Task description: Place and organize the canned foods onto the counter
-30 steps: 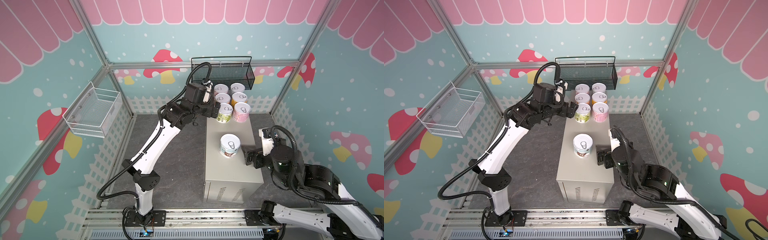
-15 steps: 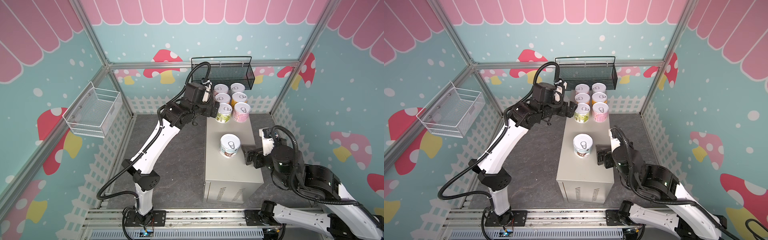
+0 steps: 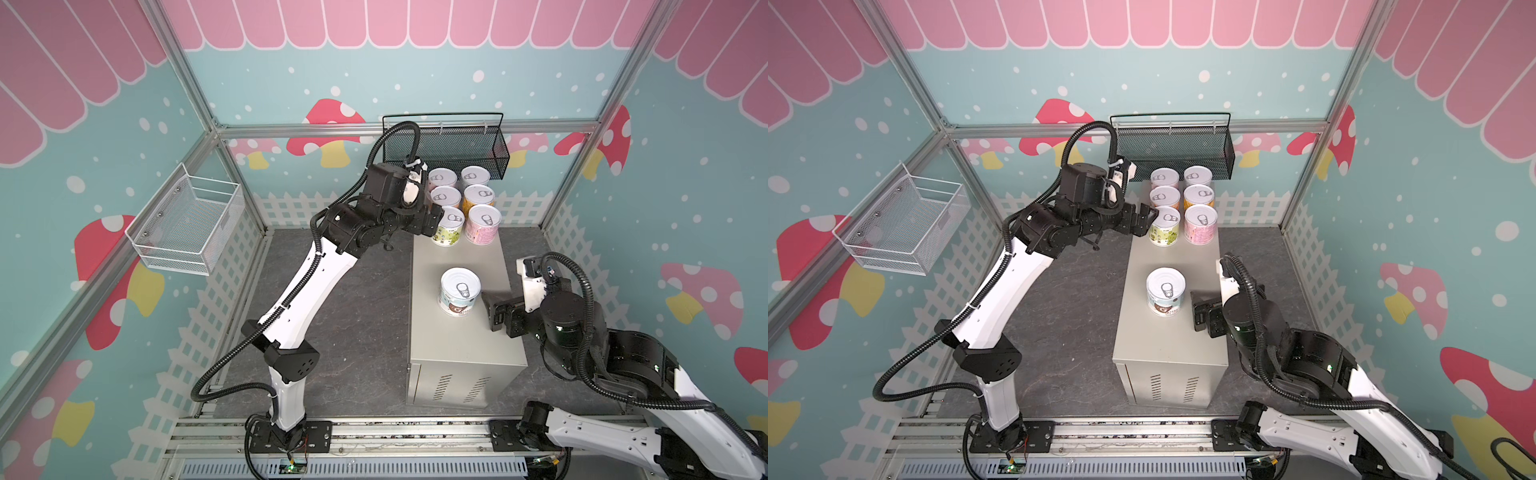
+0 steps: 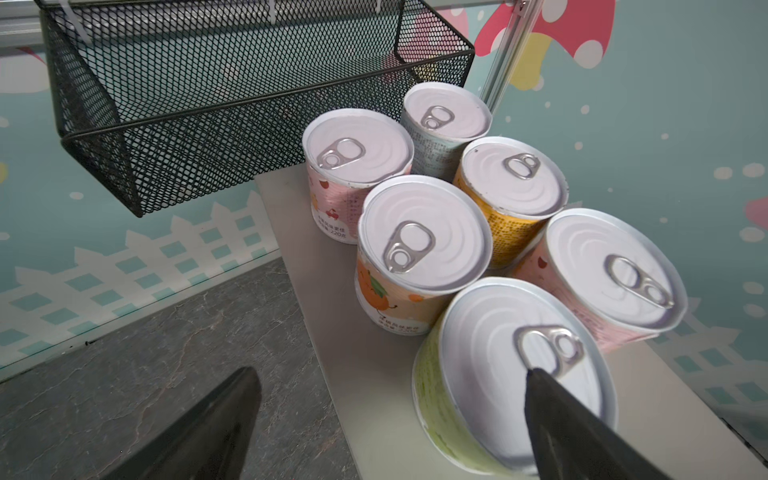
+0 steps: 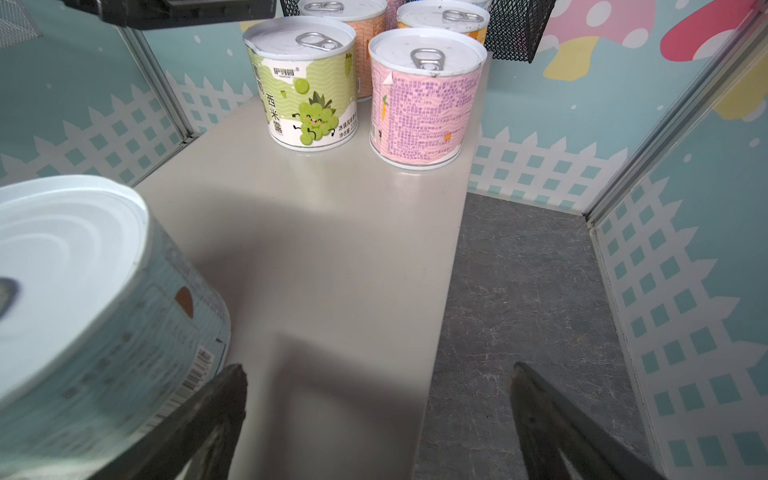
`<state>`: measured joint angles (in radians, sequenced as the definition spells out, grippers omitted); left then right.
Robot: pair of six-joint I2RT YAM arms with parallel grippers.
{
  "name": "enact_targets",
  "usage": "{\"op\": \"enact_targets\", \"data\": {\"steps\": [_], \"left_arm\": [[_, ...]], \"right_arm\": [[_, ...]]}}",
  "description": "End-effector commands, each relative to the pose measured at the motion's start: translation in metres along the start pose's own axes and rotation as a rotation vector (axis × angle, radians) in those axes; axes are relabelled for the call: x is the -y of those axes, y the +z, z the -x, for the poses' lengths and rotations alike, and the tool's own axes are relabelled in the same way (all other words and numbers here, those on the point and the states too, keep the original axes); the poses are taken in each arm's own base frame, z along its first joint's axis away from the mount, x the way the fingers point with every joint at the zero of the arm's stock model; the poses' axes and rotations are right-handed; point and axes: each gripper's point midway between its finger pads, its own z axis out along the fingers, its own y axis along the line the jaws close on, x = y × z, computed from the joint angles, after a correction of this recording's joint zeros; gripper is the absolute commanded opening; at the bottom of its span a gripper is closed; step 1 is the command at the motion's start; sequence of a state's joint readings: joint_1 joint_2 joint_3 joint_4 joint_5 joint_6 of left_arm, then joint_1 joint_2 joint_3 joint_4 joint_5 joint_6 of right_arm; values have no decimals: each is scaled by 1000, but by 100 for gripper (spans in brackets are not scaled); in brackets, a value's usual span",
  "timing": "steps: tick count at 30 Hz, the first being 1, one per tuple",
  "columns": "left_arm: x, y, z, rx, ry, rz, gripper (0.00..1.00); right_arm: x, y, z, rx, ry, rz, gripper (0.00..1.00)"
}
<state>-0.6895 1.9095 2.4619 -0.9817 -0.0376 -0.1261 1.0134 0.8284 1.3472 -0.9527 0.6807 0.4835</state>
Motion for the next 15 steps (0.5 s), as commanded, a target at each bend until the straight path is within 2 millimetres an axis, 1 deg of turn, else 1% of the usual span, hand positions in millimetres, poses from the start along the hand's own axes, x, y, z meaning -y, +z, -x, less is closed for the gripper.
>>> {"op": "enact_targets", "data": {"steps": [1, 4, 6, 7, 8, 11, 13, 15], "left_arm": [[7, -42, 24, 87, 18, -48, 99], [6, -58, 18, 82, 20, -47, 99], [4, -66, 9, 68, 27, -45, 99], [2, -71, 6, 69, 29, -39, 99], [0, -73, -1, 59, 30, -31, 99], [-6, -81, -19, 40, 37, -12, 99], [-11, -85, -31, 21, 40, 5, 99], [-16, -89, -43, 5, 42, 23, 99]], "right_arm": [[3, 0, 0, 8, 20, -8, 99], [4, 2, -4, -1, 6, -25, 99], [4, 5, -5, -10, -6, -42, 99], [4, 6, -3, -10, -8, -44, 99], [3, 7, -1, -11, -11, -45, 99], [3, 10, 7, -14, -29, -54, 99], [2, 14, 19, -11, -44, -49, 99], [2, 18, 36, 3, -60, -33, 99]]}}
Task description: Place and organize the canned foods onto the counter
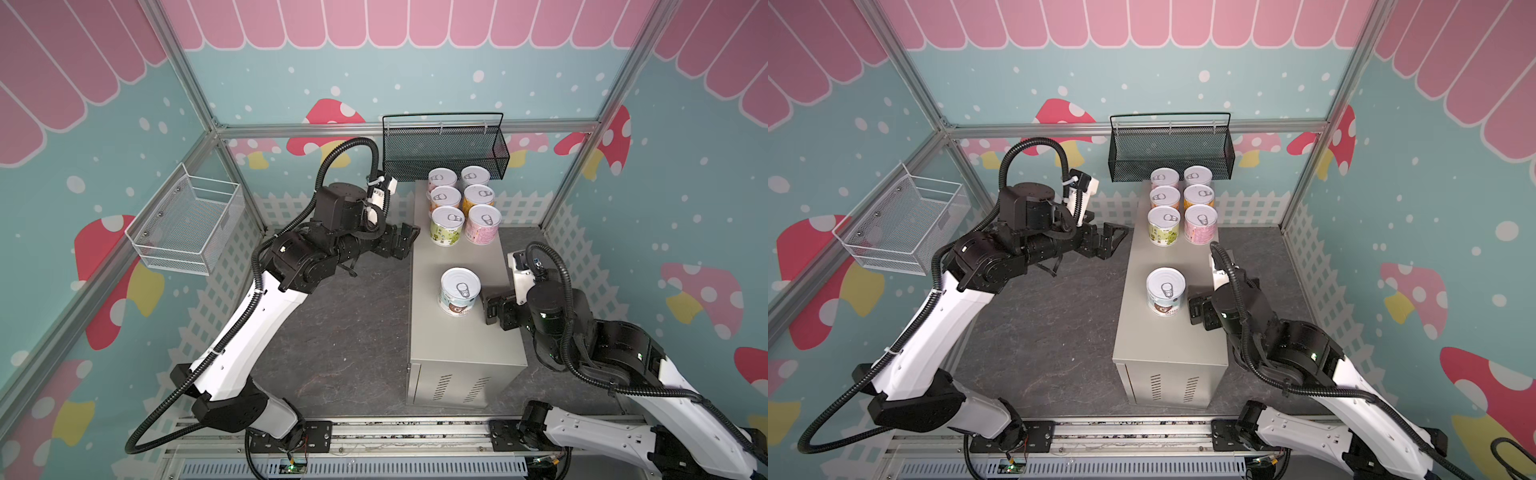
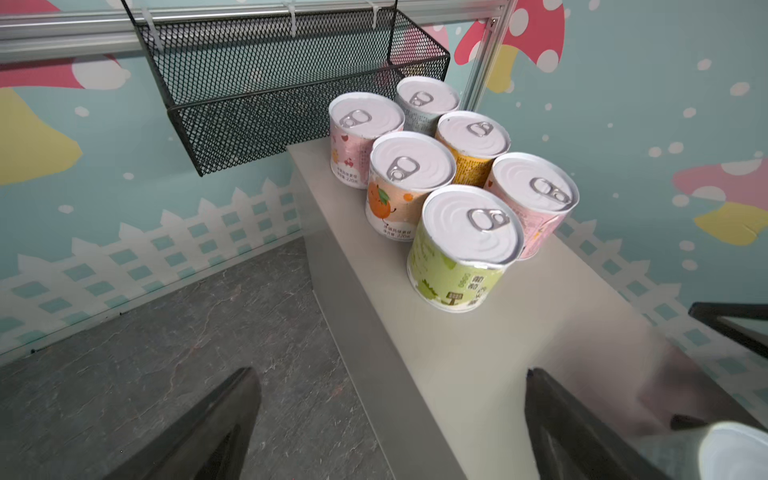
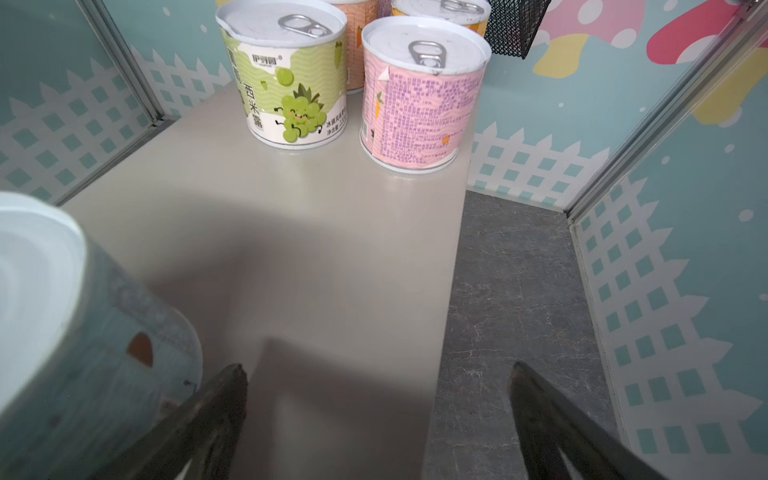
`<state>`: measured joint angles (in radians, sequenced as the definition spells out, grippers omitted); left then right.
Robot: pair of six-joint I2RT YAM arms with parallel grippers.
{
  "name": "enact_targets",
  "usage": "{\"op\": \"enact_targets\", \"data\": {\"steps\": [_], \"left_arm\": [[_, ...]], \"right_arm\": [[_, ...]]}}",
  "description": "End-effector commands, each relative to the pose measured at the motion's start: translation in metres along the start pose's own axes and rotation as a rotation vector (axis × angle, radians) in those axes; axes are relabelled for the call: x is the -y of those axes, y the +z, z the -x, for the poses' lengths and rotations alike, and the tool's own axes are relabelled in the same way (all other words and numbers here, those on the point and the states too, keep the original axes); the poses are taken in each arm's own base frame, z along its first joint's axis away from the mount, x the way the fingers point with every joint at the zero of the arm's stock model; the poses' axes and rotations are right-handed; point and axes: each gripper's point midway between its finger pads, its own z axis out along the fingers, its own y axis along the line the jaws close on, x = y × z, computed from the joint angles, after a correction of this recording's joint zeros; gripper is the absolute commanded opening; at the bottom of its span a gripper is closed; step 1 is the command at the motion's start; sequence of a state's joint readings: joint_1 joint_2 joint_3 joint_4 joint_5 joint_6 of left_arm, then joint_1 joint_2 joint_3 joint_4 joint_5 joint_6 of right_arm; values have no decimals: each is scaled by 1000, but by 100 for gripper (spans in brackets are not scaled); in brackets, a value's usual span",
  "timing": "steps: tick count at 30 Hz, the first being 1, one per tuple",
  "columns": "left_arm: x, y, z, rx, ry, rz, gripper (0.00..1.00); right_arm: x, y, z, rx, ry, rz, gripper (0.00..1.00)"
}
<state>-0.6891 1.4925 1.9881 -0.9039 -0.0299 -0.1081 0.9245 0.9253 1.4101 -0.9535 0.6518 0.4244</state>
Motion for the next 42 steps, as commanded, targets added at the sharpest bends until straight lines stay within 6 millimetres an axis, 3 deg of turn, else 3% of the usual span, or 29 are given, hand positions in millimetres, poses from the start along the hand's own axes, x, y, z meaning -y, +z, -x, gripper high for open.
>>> {"op": "enact_targets", "data": {"steps": [1, 11, 16, 23, 28, 42], "left_arm": [[-10, -1, -16, -20, 28, 40, 99], [-15, -21, -48, -53, 38, 45, 99], [-11, -24, -57, -68, 42, 14, 99], [-8, -17, -67, -109, 43, -9, 99], [-6, -15, -65, -107, 50, -17, 99], [-3, -12, -67, -118, 40, -34, 100]], "right_arm": [[4, 0, 33, 49, -17, 25, 99], [42, 12, 124, 144, -62, -2, 99], [65, 33, 143, 148, -35, 17, 99], [109, 55, 141, 164, 53, 46, 99], [128, 67, 130, 171, 91, 97, 99], [126, 109, 96, 132, 107, 204, 99]]}}
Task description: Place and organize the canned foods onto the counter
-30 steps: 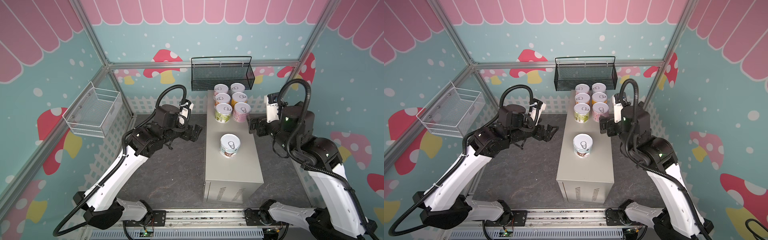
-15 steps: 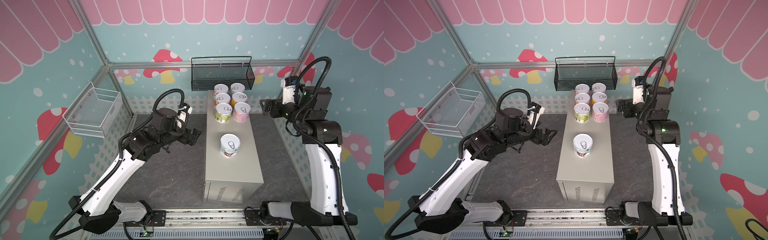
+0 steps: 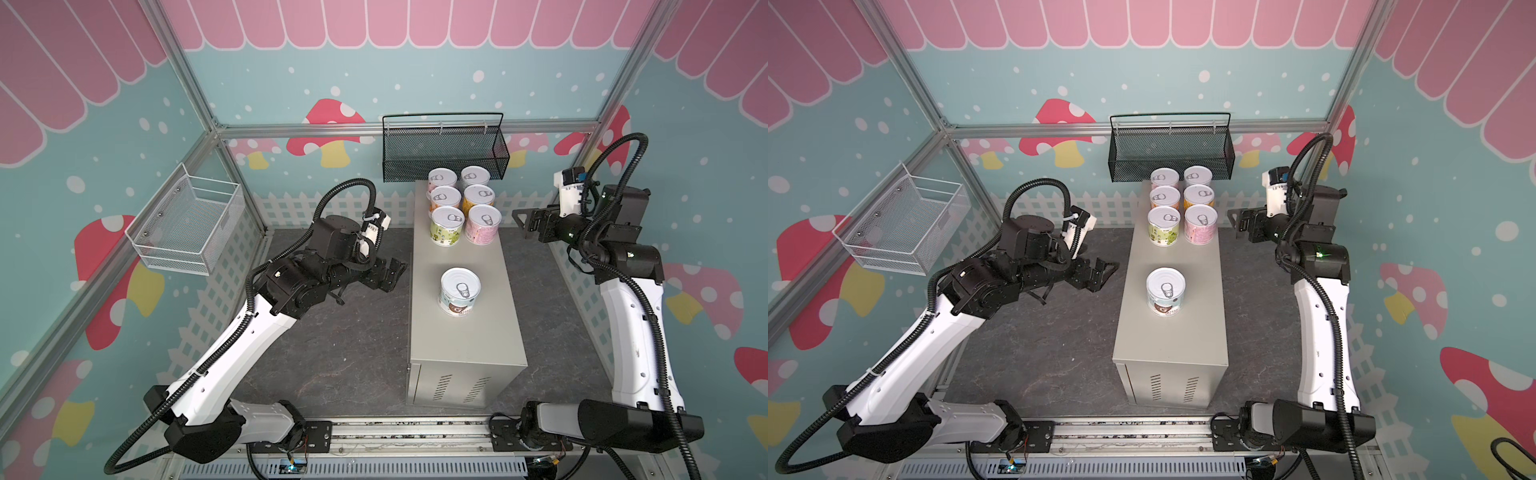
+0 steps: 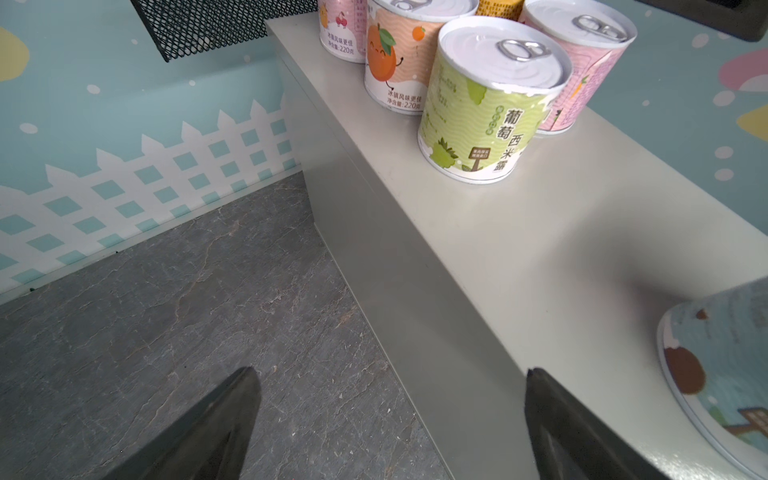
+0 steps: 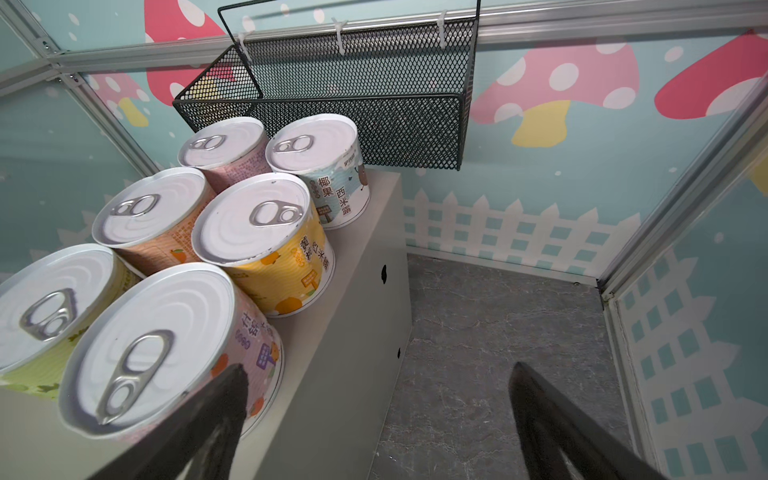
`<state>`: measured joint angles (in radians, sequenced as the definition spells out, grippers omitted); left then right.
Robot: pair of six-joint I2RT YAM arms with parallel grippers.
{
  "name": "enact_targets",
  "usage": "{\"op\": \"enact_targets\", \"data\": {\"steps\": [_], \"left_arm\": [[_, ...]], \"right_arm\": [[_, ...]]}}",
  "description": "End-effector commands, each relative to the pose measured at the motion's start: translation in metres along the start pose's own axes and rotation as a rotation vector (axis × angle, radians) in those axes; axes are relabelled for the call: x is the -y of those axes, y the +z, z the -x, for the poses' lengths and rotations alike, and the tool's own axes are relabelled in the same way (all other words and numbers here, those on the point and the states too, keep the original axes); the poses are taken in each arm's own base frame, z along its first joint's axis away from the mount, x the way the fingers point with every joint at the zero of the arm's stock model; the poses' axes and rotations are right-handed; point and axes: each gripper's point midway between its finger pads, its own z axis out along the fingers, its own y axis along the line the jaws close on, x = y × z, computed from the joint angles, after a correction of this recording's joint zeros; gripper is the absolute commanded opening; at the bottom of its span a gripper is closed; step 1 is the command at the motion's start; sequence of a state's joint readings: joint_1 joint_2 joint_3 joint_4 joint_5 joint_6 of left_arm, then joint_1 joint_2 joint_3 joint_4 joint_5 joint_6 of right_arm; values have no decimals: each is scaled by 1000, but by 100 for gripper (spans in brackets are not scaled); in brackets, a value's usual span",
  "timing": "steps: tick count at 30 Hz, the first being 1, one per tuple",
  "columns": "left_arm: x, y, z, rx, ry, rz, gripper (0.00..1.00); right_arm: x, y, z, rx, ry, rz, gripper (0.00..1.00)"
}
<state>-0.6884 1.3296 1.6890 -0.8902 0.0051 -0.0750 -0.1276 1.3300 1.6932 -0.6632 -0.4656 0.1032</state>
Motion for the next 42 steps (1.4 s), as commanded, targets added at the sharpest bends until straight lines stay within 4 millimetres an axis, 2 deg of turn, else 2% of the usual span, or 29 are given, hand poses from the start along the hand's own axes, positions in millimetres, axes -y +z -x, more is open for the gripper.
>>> {"op": "enact_targets", "data": {"steps": [1, 11, 22, 42], "left_arm": [[2, -4, 2, 9, 6, -15, 99], [4, -4, 2, 9, -1, -27, 99], [5, -3, -2, 5, 0, -29, 99], [7, -3, -3, 10, 1, -32, 99]], "right_arm": [[-6, 4, 5, 34, -35, 56, 99], [-12, 16, -14, -7, -24, 126, 99], [-13, 23, -23, -23, -18, 150, 99], [-19, 23, -27, -23, -20, 185, 100]]}}
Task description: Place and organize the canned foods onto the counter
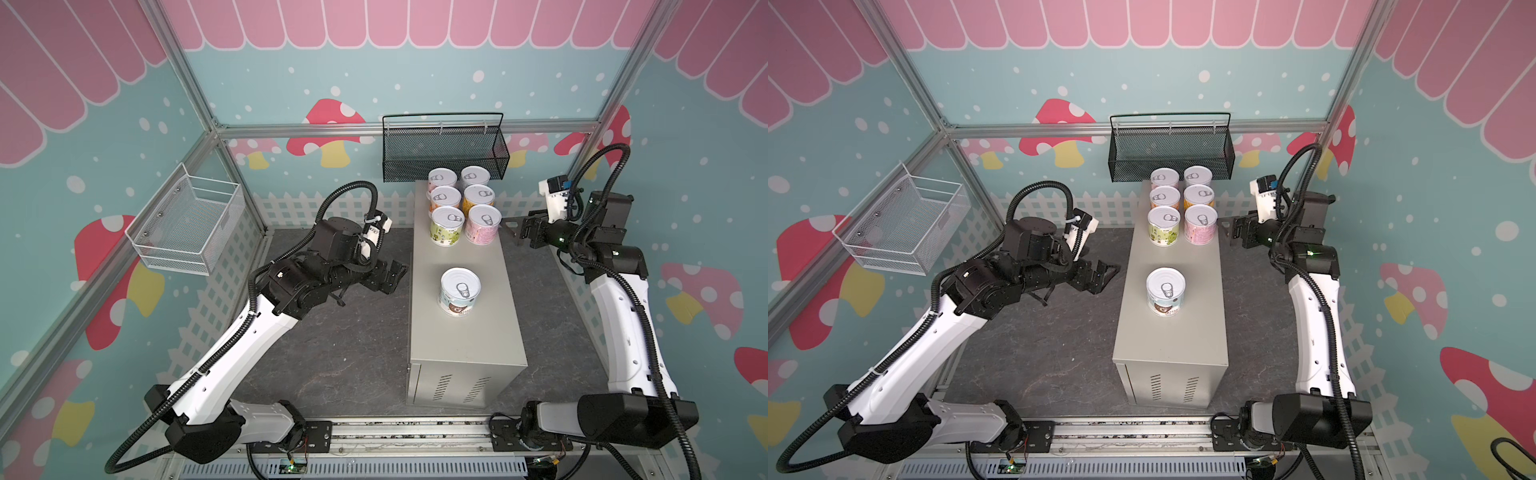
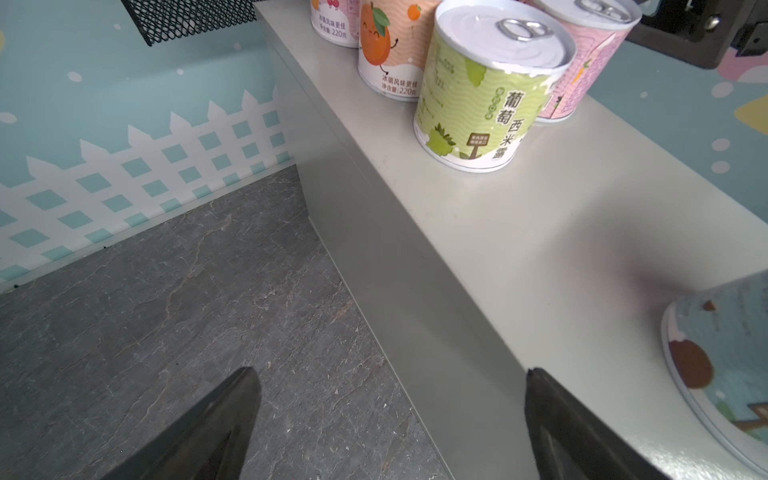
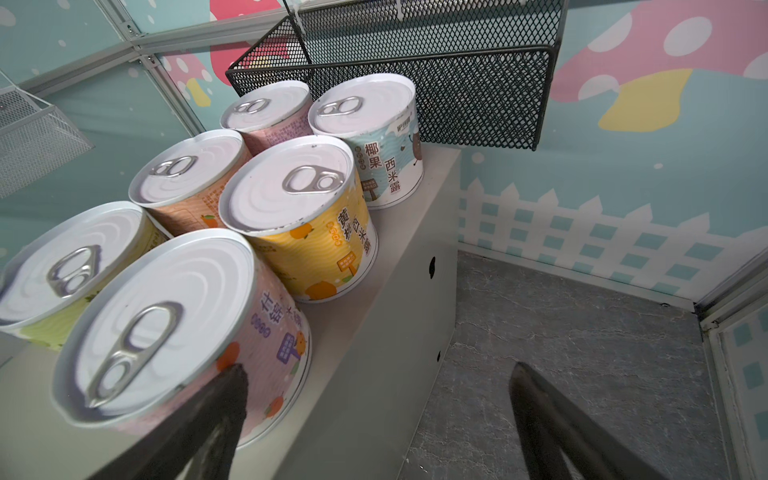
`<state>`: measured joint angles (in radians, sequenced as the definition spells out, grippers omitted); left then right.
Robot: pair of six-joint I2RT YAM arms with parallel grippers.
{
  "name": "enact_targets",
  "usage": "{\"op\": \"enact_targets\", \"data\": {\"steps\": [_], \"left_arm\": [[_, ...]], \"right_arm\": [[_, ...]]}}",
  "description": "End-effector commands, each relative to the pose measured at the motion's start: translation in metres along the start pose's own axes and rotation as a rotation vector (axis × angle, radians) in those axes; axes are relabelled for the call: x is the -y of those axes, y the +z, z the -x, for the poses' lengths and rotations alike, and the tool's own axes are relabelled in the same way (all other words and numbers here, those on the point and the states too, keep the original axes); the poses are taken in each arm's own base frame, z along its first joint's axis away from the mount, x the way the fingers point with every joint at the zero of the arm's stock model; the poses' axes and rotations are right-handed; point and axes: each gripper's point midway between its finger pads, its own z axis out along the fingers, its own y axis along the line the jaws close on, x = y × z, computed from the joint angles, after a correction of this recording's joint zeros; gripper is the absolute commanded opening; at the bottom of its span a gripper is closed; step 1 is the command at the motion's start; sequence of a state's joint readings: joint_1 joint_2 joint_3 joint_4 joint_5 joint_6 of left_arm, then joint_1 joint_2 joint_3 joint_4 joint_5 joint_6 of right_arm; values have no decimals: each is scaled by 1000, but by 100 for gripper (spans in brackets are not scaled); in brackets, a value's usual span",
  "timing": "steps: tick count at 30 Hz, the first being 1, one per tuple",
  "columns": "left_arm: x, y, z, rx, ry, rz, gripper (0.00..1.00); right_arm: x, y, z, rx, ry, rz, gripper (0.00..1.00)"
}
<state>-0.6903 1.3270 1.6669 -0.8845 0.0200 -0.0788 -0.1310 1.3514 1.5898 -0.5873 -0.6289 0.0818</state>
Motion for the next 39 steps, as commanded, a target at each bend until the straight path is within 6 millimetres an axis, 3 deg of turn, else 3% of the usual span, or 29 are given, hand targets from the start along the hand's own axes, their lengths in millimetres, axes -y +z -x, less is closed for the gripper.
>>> {"op": "enact_targets", "data": {"steps": [1, 22, 39], "left_arm": [[5, -7, 3, 24, 5, -19, 99], [6, -7, 3, 28, 10, -19, 99], [4, -7, 1, 29, 15, -13, 99]], "right_arm": [[-4, 0, -2, 4, -26, 22, 99], [-9, -2, -3, 7, -28, 41, 99], [11, 14, -28, -44, 21, -16, 99]]}}
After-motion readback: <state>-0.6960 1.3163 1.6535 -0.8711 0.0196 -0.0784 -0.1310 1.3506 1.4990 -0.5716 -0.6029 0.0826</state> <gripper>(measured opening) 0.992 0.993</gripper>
